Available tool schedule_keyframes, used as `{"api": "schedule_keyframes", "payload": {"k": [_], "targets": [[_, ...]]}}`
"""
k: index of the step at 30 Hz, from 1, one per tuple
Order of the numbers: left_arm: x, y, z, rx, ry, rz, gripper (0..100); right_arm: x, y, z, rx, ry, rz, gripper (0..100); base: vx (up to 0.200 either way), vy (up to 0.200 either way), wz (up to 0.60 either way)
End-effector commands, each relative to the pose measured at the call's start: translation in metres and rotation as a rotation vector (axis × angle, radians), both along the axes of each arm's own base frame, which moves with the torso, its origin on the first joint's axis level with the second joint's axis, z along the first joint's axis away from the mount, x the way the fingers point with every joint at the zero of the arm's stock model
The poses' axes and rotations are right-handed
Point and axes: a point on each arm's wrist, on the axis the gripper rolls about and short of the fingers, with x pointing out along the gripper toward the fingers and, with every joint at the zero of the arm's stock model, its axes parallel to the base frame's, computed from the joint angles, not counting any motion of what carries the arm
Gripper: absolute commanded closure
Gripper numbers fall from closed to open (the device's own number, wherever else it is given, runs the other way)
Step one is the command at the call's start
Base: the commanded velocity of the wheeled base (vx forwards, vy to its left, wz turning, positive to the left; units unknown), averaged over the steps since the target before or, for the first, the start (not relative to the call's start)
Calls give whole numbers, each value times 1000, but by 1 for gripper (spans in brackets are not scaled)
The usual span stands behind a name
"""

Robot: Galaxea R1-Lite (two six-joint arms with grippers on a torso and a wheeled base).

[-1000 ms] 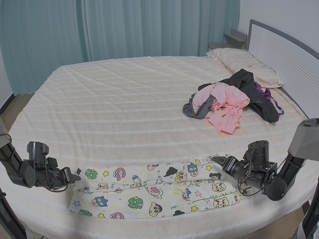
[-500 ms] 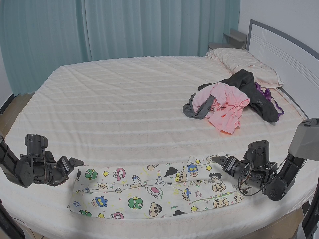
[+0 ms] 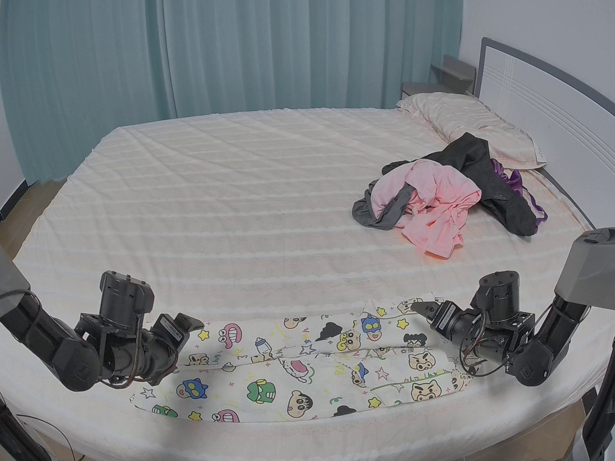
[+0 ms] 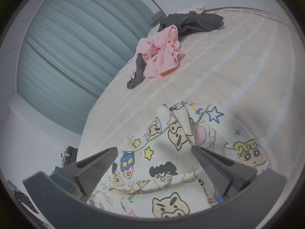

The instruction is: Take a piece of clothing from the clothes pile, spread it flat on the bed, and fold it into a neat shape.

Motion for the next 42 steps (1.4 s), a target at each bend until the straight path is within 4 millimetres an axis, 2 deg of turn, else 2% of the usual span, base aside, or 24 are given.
{"api": "schedule_keyframes", "payload": {"k": [1, 6, 13, 20, 25, 35, 40, 42], "targets": [[-10, -12, -16, -5, 78, -17, 0, 1, 0, -3, -3, 8, -1, 0, 0, 0, 0], [-18, -14, -26, 12, 123, -19, 0, 1, 0, -4, -4, 9, -1, 0, 0, 0, 0], [-6, -9, -35, 8, 74, 52, 0, 0, 0, -2, -4, 6, 1, 0, 0, 0, 0], [3, -4, -58, 40, 70, 109, 0, 1, 1, 0, 2, -13, -2, 0, 0, 0, 0], [6, 4, -54, 21, -12, 139, 0, -1, 0, 0, 12, -50, -1, 0, 0, 0, 0], [-3, 15, -41, 59, -68, 216, 0, -1, 3, 14, 17, -111, 10, 0, 0, 0, 0], [-2, 17, -33, 56, -119, 242, 0, 12, 17, 22, 18, -160, 44, 0, 0, 0, 0], [-1, 17, -36, 61, -117, 248, 0, 17, 26, 16, -6, -144, 72, 0, 0, 0, 0]]}}
